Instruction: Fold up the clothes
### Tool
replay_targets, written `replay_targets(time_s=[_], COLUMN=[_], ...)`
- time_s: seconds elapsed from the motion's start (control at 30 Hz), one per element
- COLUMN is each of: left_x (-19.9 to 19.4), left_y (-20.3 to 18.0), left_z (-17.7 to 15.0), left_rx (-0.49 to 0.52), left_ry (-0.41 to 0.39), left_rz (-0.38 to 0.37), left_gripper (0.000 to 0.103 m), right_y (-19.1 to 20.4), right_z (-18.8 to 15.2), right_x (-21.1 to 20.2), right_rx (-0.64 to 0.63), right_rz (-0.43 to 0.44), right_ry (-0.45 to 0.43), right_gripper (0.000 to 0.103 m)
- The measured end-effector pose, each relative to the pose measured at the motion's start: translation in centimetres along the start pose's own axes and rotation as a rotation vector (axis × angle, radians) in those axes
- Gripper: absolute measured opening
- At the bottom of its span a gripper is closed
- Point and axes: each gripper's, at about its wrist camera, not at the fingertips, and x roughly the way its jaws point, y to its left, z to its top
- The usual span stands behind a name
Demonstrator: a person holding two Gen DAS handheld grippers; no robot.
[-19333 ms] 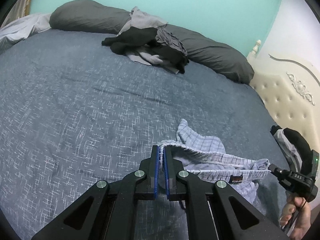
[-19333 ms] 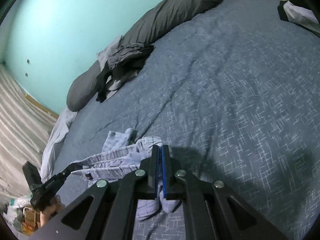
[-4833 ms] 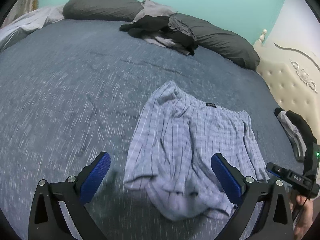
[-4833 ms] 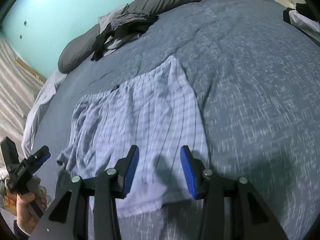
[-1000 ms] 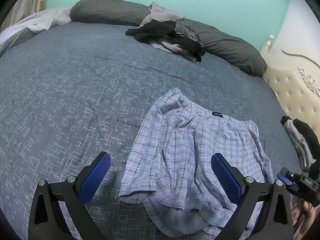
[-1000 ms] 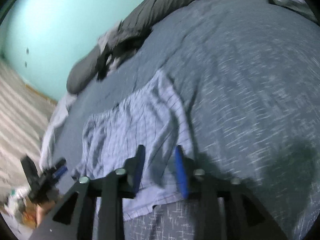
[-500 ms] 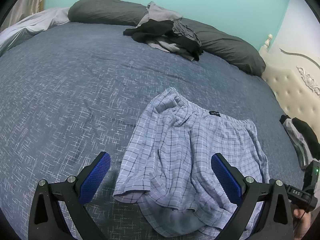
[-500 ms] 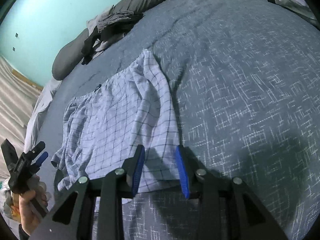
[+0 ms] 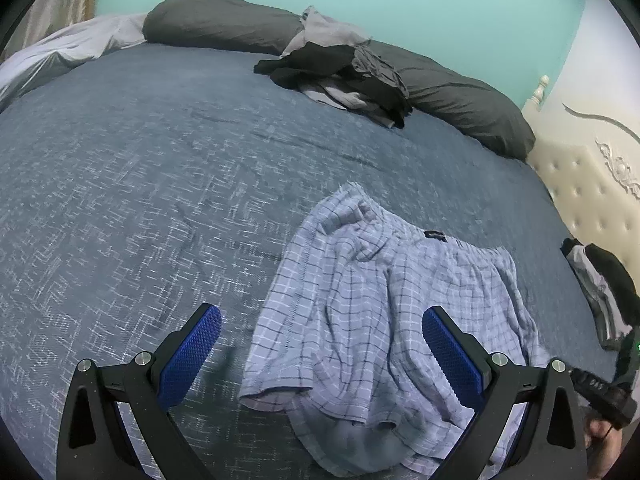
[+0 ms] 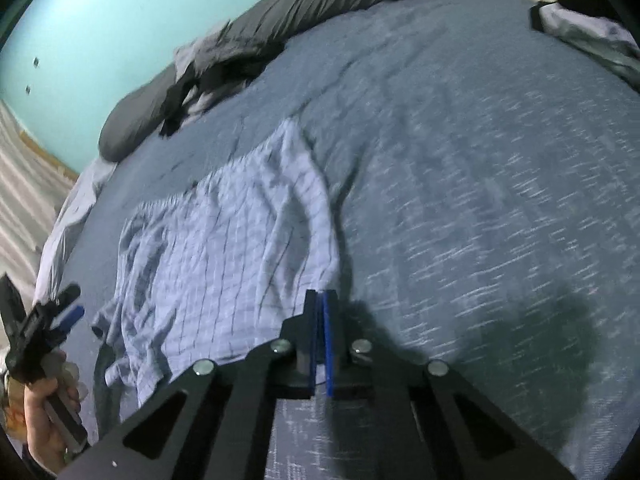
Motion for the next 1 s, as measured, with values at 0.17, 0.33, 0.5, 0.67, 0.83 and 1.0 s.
replay_targets(time_s=[0.17,0.33,0.5,0.67,0.83,1.0], left_x=[0.1,0.1,0.1,0.0,-0.2,-0.2], left_y=[0.5,0.6,1.3,2.8,4.3,4.8], left_z=[0.0,0.0,0.3,0.6,0.9,0.7], left_rx=[-0.017,-0.02,-0.042,-0.072,-0.085,-0.075], left_ry=[0.004,0.005,0.009,0.016,0.024,0.052], left_rz=[0.0,0.0,0.001,0.023,0.047,0.02], left_gripper=[0.103,0.103,0.103,0.103,0.103,0.102], right_y=[-2.4,-4.3,-4.7,-5.5,-5.4,-5.0], right_z=[0.5,0.1,0.0,0.0,-0.2,0.0], right_x=[-1.8,-0.5,-1.0,-0.6,-1.3,-1.7], right_rx=[0.097,0.214,0.24,0.263,0.308,0.307], right_rz=[-0.023,-0.008,-0.042,-0.034,-0.047,-0.037], right_ry=[-0.084,-0.054,-0.074,-0.065,-0.099,-0.127], right_gripper=[0.002,0.002,0.002,0.002,0.004,0.008])
